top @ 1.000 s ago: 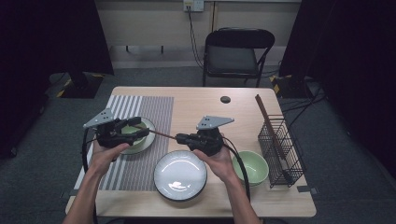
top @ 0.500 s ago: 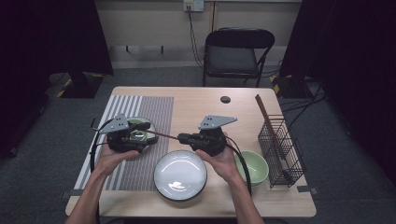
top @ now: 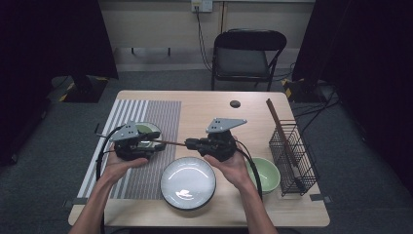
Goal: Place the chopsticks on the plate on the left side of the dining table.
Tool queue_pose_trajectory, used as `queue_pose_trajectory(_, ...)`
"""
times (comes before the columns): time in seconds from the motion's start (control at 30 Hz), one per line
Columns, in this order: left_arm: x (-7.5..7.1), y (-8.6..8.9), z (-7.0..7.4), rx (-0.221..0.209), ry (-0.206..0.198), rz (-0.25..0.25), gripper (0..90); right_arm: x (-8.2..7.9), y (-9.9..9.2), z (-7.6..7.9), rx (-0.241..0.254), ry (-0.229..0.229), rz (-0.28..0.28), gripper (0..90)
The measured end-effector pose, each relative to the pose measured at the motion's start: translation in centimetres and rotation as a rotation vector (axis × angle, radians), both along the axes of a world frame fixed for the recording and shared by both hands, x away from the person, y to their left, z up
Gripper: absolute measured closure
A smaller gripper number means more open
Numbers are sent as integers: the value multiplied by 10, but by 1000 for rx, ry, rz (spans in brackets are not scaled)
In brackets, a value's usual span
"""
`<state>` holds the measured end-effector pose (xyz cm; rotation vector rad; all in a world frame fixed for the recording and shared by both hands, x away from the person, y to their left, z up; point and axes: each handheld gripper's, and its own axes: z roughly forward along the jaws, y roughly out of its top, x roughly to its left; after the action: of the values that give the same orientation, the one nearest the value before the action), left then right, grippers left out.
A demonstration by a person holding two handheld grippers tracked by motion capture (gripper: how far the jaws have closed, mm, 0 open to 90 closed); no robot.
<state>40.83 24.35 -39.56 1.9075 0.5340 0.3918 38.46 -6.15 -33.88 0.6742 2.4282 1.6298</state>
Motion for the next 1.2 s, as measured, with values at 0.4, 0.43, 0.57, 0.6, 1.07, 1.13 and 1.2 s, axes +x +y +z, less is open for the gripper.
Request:
queue_pose_trajectory(0.4, 2, -6, -6, 18, 40, -42, 659, 13, 2, 19, 70, -4, 7, 862)
queue_pose_trajectory(0.43, 2, -7, -6, 21, 41, -45, 672, 15, 2, 20, 74, -3, 6, 862)
queue_pose_trajectory(0.57, 1, -10, -8, 13, 54, -74, 708, 20, 3, 27, 89, -13, 8, 861)
queue_pose_trajectory(0.6, 1, -11, -8, 10, 61, -81, 716, 20, 4, 28, 92, -16, 6, 861)
queue_pose_trajectory(1.07, -4, -29, -11, -54, 112, -223, 833, 37, 10, 47, 136, -69, -34, 732)
queue_pose_trajectory(1.13, -6, -33, -10, -65, 121, -229, 842, 40, 10, 48, 144, -66, -37, 705)
queue_pose_trajectory(1.2, -6, -34, -10, -84, 132, -240, 845, 43, 8, 48, 153, -63, -43, 684)
